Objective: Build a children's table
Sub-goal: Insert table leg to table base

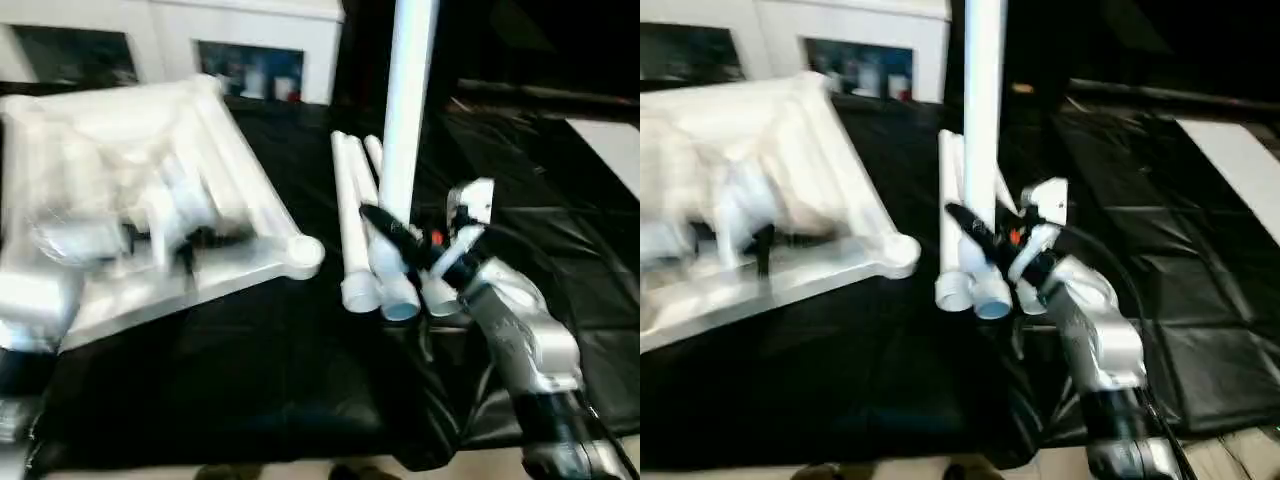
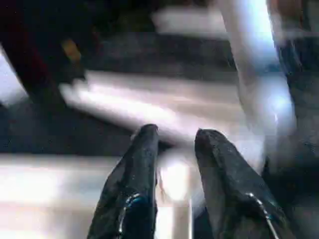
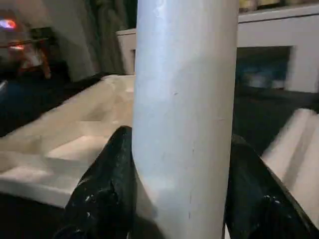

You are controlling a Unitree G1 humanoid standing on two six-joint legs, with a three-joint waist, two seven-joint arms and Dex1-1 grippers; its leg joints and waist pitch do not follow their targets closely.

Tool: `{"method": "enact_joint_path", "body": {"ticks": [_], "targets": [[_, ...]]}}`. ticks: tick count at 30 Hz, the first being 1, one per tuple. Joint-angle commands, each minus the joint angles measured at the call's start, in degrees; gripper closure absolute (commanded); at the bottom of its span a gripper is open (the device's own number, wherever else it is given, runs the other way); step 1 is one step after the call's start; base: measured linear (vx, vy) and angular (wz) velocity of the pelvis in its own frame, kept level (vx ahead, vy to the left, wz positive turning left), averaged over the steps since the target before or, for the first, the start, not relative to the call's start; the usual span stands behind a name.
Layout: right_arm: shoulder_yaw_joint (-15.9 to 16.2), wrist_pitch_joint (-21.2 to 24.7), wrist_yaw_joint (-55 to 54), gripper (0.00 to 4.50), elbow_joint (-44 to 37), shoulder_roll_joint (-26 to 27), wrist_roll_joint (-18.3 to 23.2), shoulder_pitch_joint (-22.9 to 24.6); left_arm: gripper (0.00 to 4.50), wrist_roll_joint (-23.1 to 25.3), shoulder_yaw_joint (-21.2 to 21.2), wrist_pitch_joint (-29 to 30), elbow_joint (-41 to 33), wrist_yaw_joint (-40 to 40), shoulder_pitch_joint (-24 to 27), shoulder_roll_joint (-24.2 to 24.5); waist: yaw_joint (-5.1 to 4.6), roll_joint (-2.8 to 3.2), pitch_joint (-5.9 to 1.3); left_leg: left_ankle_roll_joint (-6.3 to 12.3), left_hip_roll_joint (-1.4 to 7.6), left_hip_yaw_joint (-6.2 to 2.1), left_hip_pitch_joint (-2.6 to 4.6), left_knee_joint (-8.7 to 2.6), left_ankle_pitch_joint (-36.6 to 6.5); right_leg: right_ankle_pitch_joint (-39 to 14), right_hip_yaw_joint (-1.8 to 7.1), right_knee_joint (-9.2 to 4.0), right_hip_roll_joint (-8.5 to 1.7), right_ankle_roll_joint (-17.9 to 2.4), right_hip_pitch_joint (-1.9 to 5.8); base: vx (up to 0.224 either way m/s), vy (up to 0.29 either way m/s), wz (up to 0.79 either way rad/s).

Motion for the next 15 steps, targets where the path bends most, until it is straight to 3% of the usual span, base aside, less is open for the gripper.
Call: {"method": "enact_joint_path", "body": {"ticks": [1, 3, 5, 6, 8, 10, 12, 13, 15], "targets": [[0.8, 2.3, -0.2, 2.66, -3.5, -0.1, 1.9, -0.7, 2.73, -3.7, 1.8, 3.3, 2.8, 6.3, -3.0, -5.5, 0.22, 1.74, -4.27, 0.11, -0.20, 0.63, 0.31, -2.89, -13.5, -16.7, 3.03, -4.59, -3.59, -7.5, 4.20, -0.052, 0.000, 0.06], [1.1, 2.8, -0.2, 2.66, -3.0, 0.8, 2.3, -1.5, 2.72, -8.8, 3.0, 6.7, 3.6, 8.0, -5.0, -10.9, 0.50, 2.15, -4.25, -0.16, -0.21, 0.39, 0.26, -2.89, -14.6, -20.8, 2.84, -5.03, -3.94, -6.1, 4.03, -0.055, 0.008, 0.00], [1.4, 4.0, -0.6, 2.66, -3.6, 1.3, 2.6, -1.8, 2.63, -13.3, 2.6, 9.9, 3.7, 9.5, -6.5, -16.6, 0.80, 1.96, -4.27, -0.02, -0.32, 0.42, 0.57, -2.55, -16.0, -25.1, 2.58, -5.93, -4.14, -4.9, 3.79, -0.025, 0.006, 0.01], [1.4, 4.0, -0.6, 2.66, -3.6, 1.3, 2.6, -1.8, 2.63, -13.3, 2.6, 9.9, 3.7, 9.5, -6.5, -16.6, 0.66, 1.93, -4.56, 0.10, -0.19, 0.22, 0.30, -2.63, -15.0, -22.9, 2.73, -5.54, -4.05, -5.0, 4.04, 0.000, 0.000, 0.00], [2.0, 5.4, -0.6, 2.66, -5.4, 1.1, 2.7, -1.4, 2.34, -12.6, 1.2, 10.5, 5.1, 10.6, -7.3, -19.7, 0.48, 2.65, -4.63, 0.10, -0.18, -0.01, -0.10, -2.78, -14.3, -19.0, 2.61, -5.10, -3.59, -5.0, 4.24, 0.000, 0.000, 0.00], [2.2, 7.5, -1.0, 2.66, -8.0, 0.6, 3.4, -0.6, 2.24, -13.4, 2.5, 12.4, 7.6, 12.8, -9.1, -24.3, 0.37, 2.27, -4.80, 0.55, -0.52, 0.19, -0.23, -2.48, -13.6, -17.6, 2.61, -5.26, -3.40, -4.6, 4.59, 0.000, 0.000, 0.00], [2.3, 7.8, -1.1, 2.66, -8.3, 0.5, 3.5, -0.5, 1.99, -14.4, 3.3, 13.0, 7.9, 13.0, -9.5, -25.0, 0.69, 2.44, -5.07, 1.19, -0.67, 0.20, -0.45, -2.19, -11.1, -14.6, 2.72, -4.76, -3.55, -5.7, 4.78, 0.000, 0.000, 0.00], [2.4, 8.5, -1.4, 2.66, -8.9, 0.2, 3.4, -0.4, 1.91, -19.1, 5.5, 16.4, 7.2, 13.5, -10.2, -26.4, 0.79, 3.44, -5.14, 1.06, -0.66, 0.06, -0.58, -2.17, -10.5, -13.3, 2.65, -4.57, -3.53, -6.3, 4.93, 0.000, 0.000, 0.00], [2.3, 8.8, -1.4, 2.66, -9.1, 0.0, 3.5, -0.4, 1.86, -22.2, 6.2, 18.6, 6.3, 13.0, -10.4, -26.8, 0.58, 2.66, -5.27, 1.32, -0.78, 0.04, -1.01, -1.99, -9.1, -11.1, 2.56, -4.20, -3.40, -7.1, 5.33, 0.000, 0.000, 0.00]]}}
